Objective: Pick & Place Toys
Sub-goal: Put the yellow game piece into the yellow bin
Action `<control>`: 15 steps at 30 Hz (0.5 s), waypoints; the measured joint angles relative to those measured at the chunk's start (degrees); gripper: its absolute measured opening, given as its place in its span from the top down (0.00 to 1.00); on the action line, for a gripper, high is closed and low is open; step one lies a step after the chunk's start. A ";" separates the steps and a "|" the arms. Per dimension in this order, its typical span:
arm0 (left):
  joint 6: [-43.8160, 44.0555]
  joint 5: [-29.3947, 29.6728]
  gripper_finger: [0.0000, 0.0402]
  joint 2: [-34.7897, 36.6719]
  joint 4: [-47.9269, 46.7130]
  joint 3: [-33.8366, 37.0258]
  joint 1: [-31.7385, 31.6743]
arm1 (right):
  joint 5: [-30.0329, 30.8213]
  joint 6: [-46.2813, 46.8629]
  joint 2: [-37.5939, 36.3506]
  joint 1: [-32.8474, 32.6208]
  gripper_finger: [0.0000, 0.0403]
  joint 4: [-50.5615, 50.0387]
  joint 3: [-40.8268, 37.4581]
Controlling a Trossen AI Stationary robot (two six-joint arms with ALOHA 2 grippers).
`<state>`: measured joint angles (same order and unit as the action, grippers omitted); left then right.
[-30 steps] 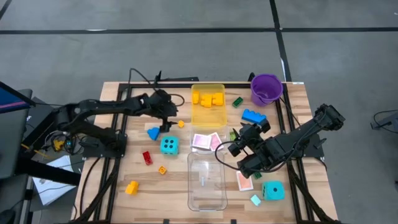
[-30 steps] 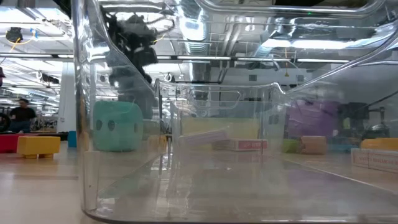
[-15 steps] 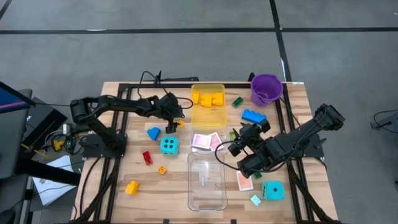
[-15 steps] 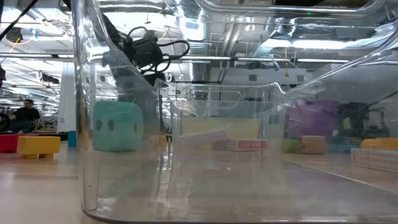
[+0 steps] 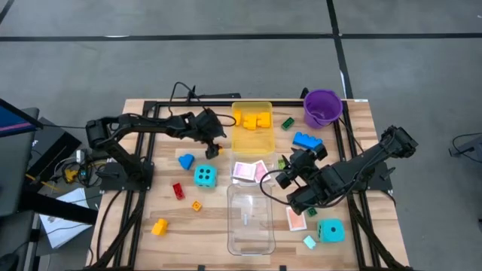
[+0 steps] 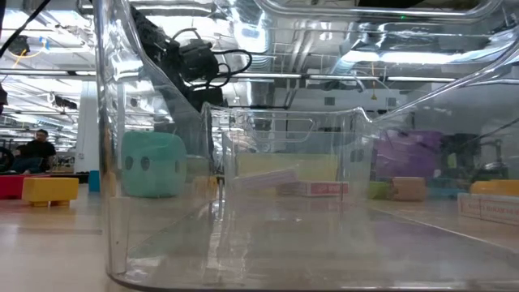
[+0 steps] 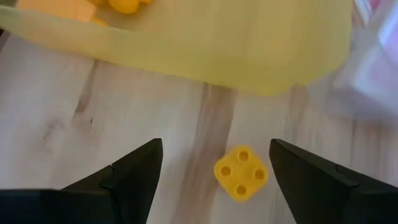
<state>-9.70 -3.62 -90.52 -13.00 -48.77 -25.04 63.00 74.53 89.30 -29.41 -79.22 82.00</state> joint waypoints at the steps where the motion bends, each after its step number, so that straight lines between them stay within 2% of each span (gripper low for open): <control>1: 1.72 -0.04 0.28 0.00 0.41 -0.01 0.00 | 0.00 0.00 0.00 0.01 0.57 0.01 0.00; 5: 7.12 0.01 0.28 0.00 0.73 -0.03 0.20 | 0.00 0.00 0.00 0.35 0.57 0.17 0.00; 10: 8.73 0.46 0.28 -0.02 -2.33 -0.44 0.72 | -0.02 0.00 0.00 1.09 0.57 0.22 0.00; 15: 8.49 1.89 0.28 -0.02 -9.97 -7.12 1.96 | -0.12 -0.14 0.00 1.71 0.57 0.20 0.00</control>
<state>-1.21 -1.73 -90.54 -22.97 -55.89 -23.08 62.89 74.39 89.30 -27.70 -79.02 82.00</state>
